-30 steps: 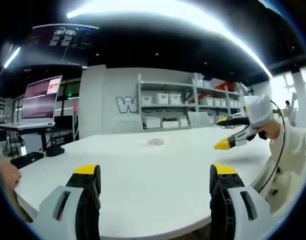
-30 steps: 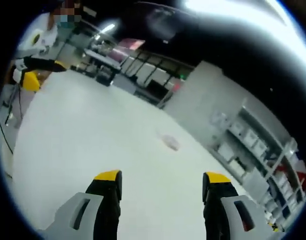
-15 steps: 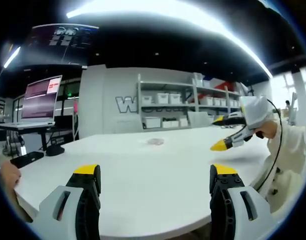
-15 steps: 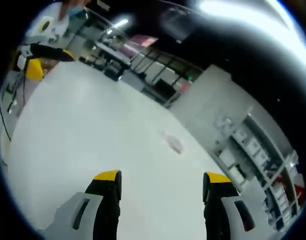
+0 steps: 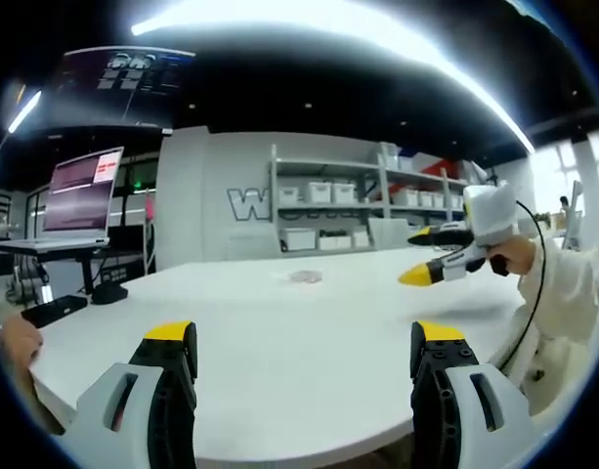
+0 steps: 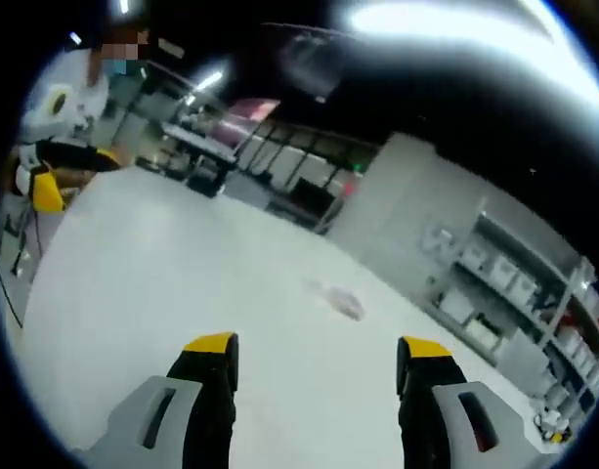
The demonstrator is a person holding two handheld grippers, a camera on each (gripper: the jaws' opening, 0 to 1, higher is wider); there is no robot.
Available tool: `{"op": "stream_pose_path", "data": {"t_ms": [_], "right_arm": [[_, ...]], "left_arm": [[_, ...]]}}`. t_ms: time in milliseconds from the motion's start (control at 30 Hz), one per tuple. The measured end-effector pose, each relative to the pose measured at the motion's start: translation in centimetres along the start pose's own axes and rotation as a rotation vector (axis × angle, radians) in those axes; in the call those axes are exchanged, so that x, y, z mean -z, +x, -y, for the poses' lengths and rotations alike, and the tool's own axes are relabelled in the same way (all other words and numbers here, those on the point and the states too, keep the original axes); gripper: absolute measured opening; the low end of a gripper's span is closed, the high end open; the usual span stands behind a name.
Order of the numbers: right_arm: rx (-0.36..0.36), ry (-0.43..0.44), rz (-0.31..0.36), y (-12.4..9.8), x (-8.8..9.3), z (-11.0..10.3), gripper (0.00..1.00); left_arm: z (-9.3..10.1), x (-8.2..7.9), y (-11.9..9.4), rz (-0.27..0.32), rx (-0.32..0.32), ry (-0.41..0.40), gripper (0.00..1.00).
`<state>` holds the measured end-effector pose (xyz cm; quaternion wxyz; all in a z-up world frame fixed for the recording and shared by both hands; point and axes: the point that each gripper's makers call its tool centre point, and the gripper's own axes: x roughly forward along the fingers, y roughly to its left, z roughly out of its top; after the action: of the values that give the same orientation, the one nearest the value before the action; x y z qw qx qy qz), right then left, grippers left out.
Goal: Open the resealable bag by pulling the two sides of the seal apart until the entire bag opening is separated and visibly accessible.
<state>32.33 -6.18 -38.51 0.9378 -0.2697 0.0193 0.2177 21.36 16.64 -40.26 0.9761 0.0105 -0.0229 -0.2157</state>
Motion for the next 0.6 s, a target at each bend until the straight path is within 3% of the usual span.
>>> {"op": "stream_pose_path", "data": {"t_ms": [367,600], "right_arm": [[-0.036,0.134,0.031,1.4,-0.7,-0.4,0.66],[-0.045,0.121,0.001,2.4,-0.2,-0.8,0.65]], "left_arm": [[0.1,0.0,0.1,-0.003,0.003,0.000,0.89],[0.0,0.1,0.1,-0.004,0.001,0.000,0.89]]}}
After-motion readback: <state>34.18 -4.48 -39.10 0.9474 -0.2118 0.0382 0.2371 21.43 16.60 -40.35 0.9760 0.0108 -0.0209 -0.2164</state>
